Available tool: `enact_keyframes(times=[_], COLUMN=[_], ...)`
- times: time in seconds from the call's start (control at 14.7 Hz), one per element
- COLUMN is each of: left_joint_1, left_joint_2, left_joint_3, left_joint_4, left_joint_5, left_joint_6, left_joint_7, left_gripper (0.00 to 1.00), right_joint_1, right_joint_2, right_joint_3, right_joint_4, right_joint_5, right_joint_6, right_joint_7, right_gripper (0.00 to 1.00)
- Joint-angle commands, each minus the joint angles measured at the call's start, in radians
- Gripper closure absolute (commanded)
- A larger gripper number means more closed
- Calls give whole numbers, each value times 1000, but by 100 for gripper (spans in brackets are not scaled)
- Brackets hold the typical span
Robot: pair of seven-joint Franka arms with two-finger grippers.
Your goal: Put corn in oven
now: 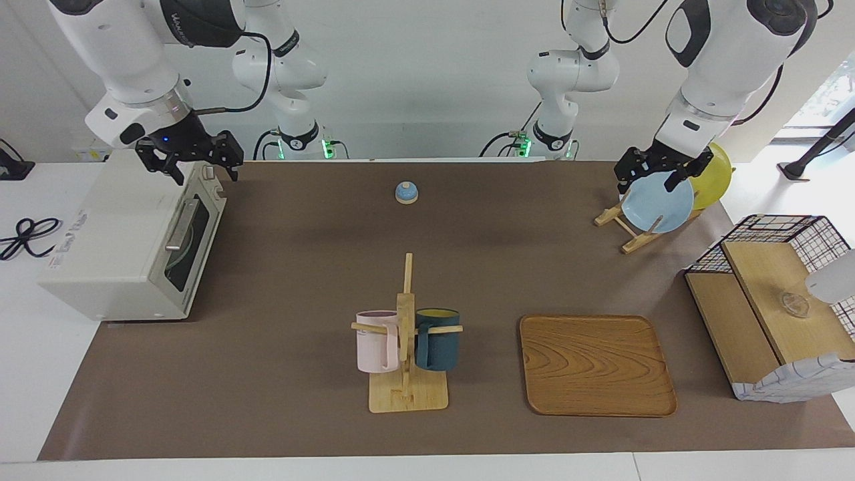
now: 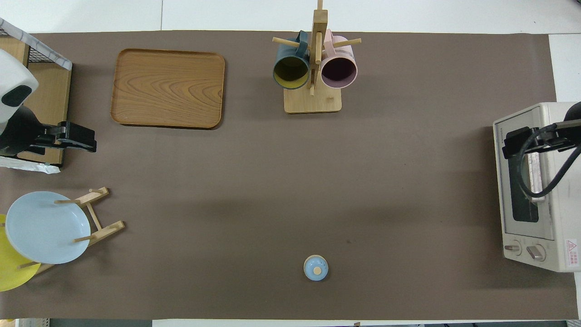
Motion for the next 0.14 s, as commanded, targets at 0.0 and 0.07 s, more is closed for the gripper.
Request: enact_keyframes(times=[0.0,0.07], left_joint_1=[14,14], left_joint_2=[-13,-13], left_joint_3=[-9,-9], left_joint_4=[-17,-17], left_joint_5=[21,21], left_joint_6=[2,3], left_joint_7=[5,5], left_gripper=[0,0], right_joint_1=[-20,-18], right_joint_2=[12,12], right_joint_3=[16,16], right_joint_4=[24,23], right_joint_5=[18,18], right_joint_6=[-12,-12], right_joint_7=[15,15], right_gripper=[0,0])
